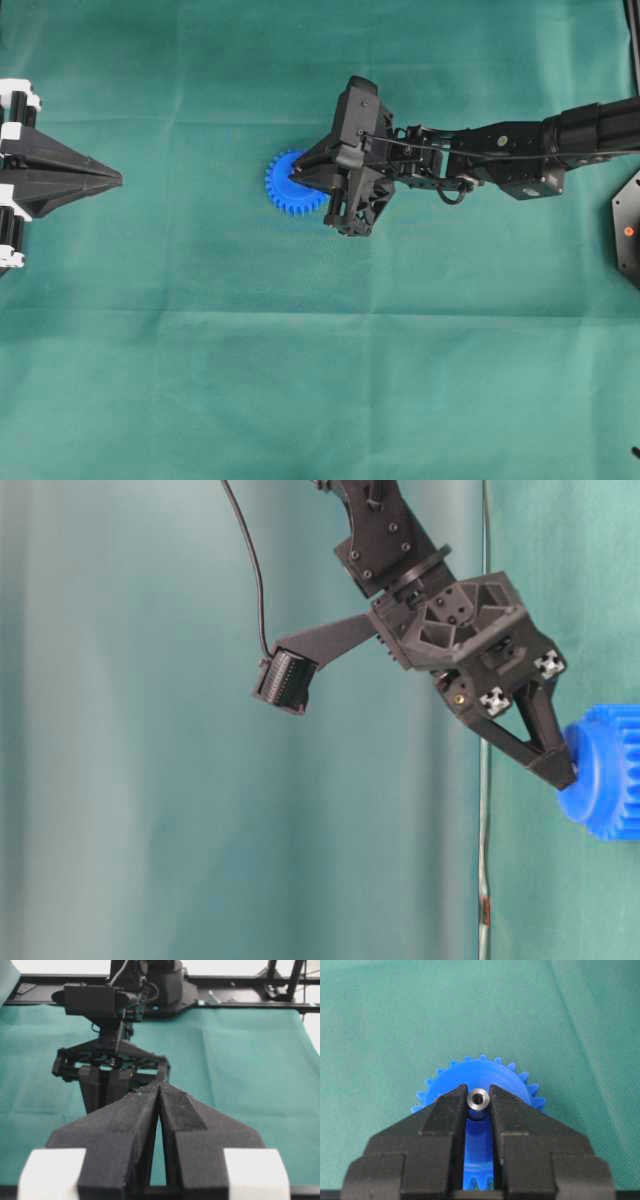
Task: Insert the shaft placed at a random location into the center hole of the medium gear at another random location.
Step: 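Align and lower the shaft into the blue gear's center hole, then open the right gripper to release the inserted shaft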
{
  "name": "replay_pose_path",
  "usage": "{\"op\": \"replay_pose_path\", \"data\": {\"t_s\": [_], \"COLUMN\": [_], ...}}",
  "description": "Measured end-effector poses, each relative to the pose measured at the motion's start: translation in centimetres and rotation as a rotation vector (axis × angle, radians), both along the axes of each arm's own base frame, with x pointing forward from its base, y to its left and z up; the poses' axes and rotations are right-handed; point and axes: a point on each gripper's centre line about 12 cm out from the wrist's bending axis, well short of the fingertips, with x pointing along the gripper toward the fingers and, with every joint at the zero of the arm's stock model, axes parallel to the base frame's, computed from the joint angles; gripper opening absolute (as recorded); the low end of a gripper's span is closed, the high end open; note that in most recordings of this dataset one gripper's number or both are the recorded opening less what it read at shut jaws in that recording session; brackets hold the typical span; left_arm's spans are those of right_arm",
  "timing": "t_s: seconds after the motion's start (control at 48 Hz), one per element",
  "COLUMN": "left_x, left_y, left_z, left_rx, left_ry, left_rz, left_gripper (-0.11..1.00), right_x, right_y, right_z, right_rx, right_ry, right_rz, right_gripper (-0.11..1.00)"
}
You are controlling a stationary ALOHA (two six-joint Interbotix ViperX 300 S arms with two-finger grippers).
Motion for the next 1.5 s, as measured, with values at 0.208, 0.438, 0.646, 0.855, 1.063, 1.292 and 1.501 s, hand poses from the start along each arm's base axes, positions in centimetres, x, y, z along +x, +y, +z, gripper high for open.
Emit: {"op": "replay_pose_path", "data": {"t_s": [0.208, 0.438, 0.646, 0.855, 1.063, 1.292, 1.501], "left_x": [0.0, 0.0, 0.0, 0.0, 0.0, 0.0, 0.0], "left_y": [0.0, 0.0, 0.0, 0.0, 0.0, 0.0, 0.0], "left_z": [0.0, -0.1, -0.1, -0.1, -0.1, -0.1, -0.1], "left_rx": [0.000, -0.001, 0.000, -0.001, -0.001, 0.000, 0.000], "left_ry": [0.000, 0.002, 0.002, 0.002, 0.011, 0.011, 0.011], "left_rz": [0.000, 0.000, 0.000, 0.000, 0.000, 0.000, 0.000], "left_gripper": [0.00, 0.00, 0.00, 0.00, 0.00, 0.00, 0.00], "right_x": [0.0, 0.0, 0.0, 0.0, 0.1, 0.2, 0.0], "right_y": [0.0, 0.1, 0.1, 0.1, 0.6, 0.6, 0.8], "right_z": [-0.2, -0.2, -0.2, -0.3, -0.2, -0.1, 2.8], "right_rx": [0.000, -0.001, -0.001, 0.002, 0.005, 0.006, 0.004], "right_ry": [0.003, 0.003, 0.003, 0.006, 0.004, 0.001, -0.044], "right_rz": [0.000, 0.003, 0.004, 0.002, 0.009, 0.008, 0.014], "right_gripper": [0.14, 0.14, 0.14, 0.32, 0.87, 0.84, 0.84]}}
